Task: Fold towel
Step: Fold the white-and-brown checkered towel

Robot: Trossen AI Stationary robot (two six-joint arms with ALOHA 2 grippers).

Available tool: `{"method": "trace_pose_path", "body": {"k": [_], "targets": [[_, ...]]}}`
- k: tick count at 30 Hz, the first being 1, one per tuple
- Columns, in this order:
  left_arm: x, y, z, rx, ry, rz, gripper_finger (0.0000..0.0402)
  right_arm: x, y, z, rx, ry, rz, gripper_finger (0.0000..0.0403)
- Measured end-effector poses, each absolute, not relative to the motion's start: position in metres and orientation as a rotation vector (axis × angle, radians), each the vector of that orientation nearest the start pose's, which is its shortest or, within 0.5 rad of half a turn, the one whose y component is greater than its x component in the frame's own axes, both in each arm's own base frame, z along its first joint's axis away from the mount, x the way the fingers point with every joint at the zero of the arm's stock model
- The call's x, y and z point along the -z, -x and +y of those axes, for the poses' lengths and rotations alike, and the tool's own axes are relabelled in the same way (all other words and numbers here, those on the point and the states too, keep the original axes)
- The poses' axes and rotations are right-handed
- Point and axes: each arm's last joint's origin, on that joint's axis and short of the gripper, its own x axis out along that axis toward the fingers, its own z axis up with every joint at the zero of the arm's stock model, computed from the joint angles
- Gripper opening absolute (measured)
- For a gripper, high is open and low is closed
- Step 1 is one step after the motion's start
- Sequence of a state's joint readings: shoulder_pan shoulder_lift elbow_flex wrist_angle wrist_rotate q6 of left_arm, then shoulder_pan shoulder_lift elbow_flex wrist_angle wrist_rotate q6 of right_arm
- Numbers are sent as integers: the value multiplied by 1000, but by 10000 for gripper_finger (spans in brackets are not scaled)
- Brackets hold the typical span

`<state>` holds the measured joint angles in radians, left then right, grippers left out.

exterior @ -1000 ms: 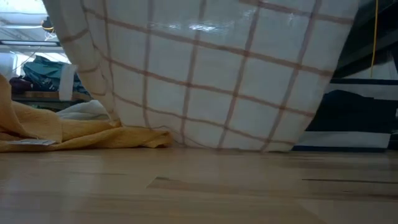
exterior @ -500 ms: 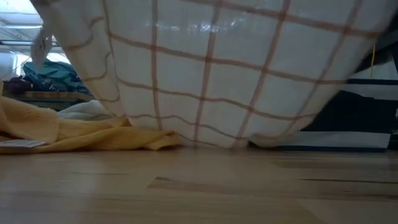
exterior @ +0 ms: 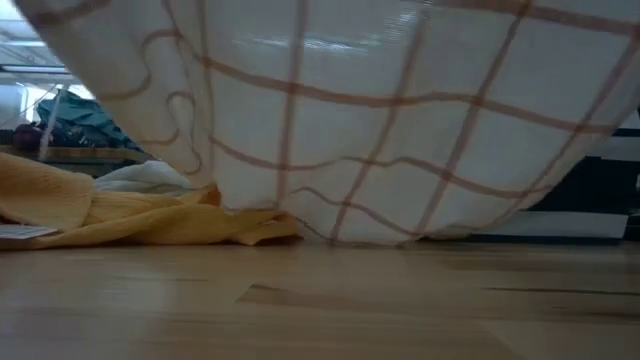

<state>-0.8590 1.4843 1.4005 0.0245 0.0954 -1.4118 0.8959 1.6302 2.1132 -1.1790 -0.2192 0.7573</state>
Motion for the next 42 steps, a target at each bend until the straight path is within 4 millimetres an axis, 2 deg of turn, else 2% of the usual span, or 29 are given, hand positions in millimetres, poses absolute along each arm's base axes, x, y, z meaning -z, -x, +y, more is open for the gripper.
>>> {"method": "trace_pose_path", "body": {"k": [7, 19, 26, 33, 36, 42], "targets": [[-370, -223, -293, 602, 1468, 919, 0, -461, -178, 263, -740, -423, 1091, 1], [-346, -236, -310, 444, 1535, 797, 0, -455, -150, 286, -783, -399, 1154, 1], [-331, -243, -315, 381, 1478, 755, 0, -454, -145, 287, -778, -362, 1144, 1], [-311, -246, -321, 296, 1414, 806, 0, -454, -146, 287, -745, -377, 1149, 1], [-302, -246, -319, 244, 1298, 792, 0, -452, -148, 286, -699, -361, 1119, 1], [-300, -244, -311, 119, 993, 576, 0, -446, -153, 271, -518, -166, 1024, 1]]}}
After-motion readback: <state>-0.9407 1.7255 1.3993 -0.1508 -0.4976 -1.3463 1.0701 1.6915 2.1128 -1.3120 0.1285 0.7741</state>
